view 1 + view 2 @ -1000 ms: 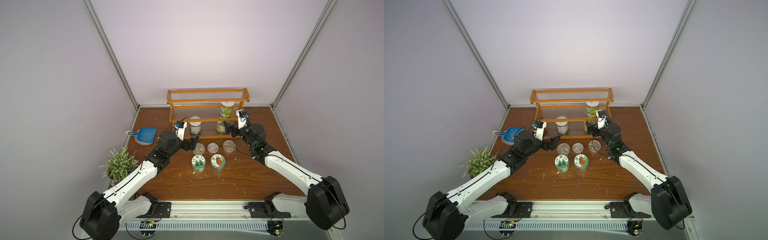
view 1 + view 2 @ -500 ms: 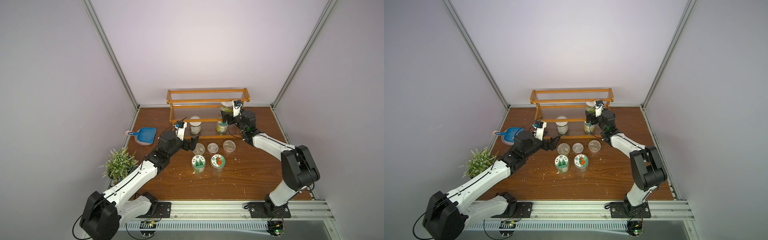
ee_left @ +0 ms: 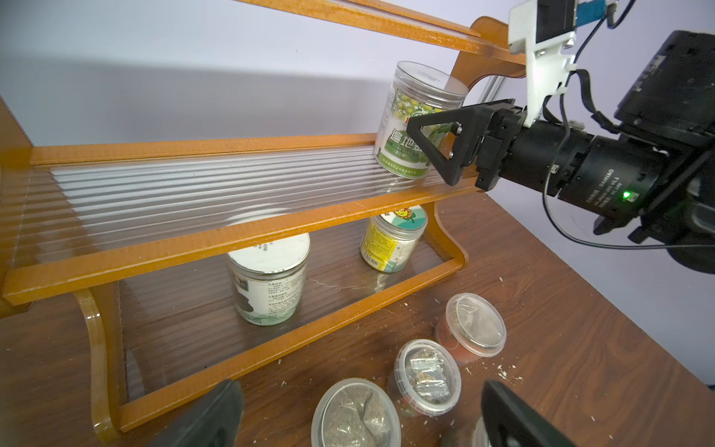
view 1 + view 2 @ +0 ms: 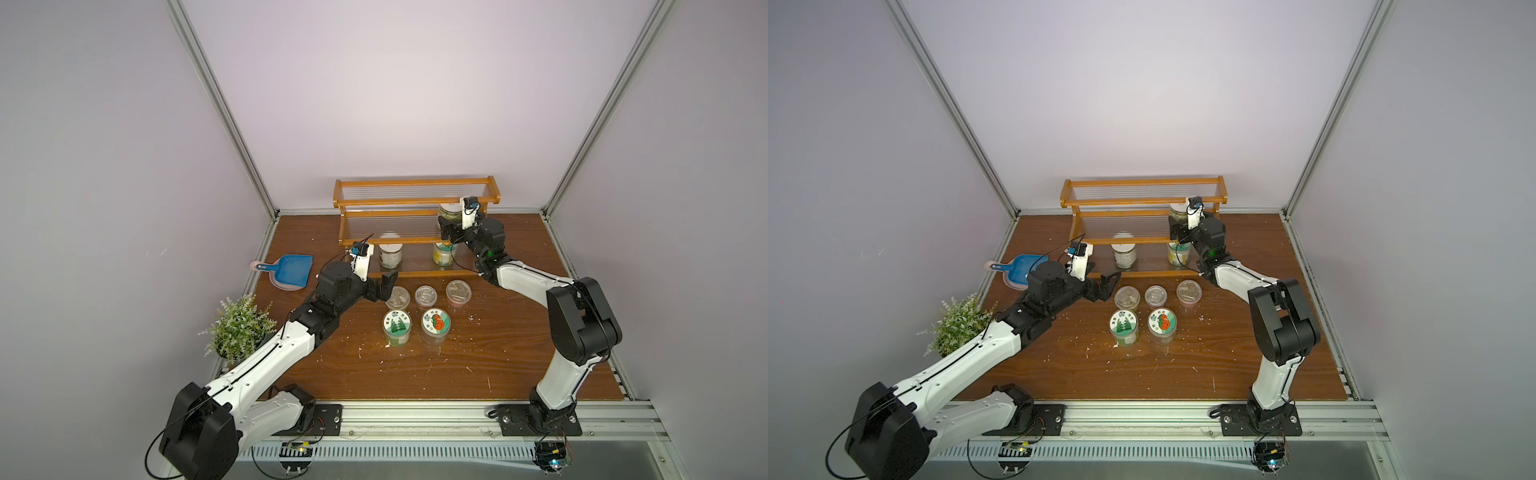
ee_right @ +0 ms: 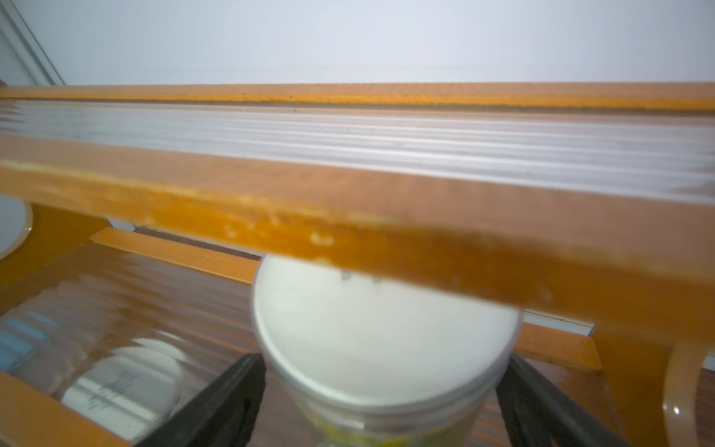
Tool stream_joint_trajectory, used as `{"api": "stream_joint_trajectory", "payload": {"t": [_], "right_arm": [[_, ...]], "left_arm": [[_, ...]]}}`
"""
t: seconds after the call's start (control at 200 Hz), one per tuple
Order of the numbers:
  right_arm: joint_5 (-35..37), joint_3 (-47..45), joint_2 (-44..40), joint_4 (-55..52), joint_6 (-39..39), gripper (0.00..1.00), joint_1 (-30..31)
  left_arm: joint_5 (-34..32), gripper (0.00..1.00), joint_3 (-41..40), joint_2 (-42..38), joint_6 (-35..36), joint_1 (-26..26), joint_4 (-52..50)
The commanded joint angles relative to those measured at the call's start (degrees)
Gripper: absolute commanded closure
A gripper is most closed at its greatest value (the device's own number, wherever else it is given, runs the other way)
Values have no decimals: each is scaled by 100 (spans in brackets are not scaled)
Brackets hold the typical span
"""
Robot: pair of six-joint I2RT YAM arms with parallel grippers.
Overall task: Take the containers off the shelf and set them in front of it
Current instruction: 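Pick up a container from the shelf.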
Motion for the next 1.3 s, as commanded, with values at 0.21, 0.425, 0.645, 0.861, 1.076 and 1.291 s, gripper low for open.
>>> {"api": "stream_joint_trajectory", "payload": {"t": [0.21,0.425,0.645,0.861,1.076,1.291], "right_arm": [[249,506,219,396,-188,1,-29],[268,590,311,424,-337,2,-25],[69,316,106,673,-487,15,-18],[-82,-63,-182,824,-539,20,-10],[-221,-473,-592,942,-531,23,-9],[-462,-943,-1187,804,-549,25,95]], "left_arm": [[39,1,154,-37,16,61,-95],[34,1,126,-63,42,59,-110],[4,1,131,-60,81,58,-130],[12,1,127,-27,72,59,-113],[10,1,132,-19,94,66,-117],[47,1,137,33,85,57,-100]]}}
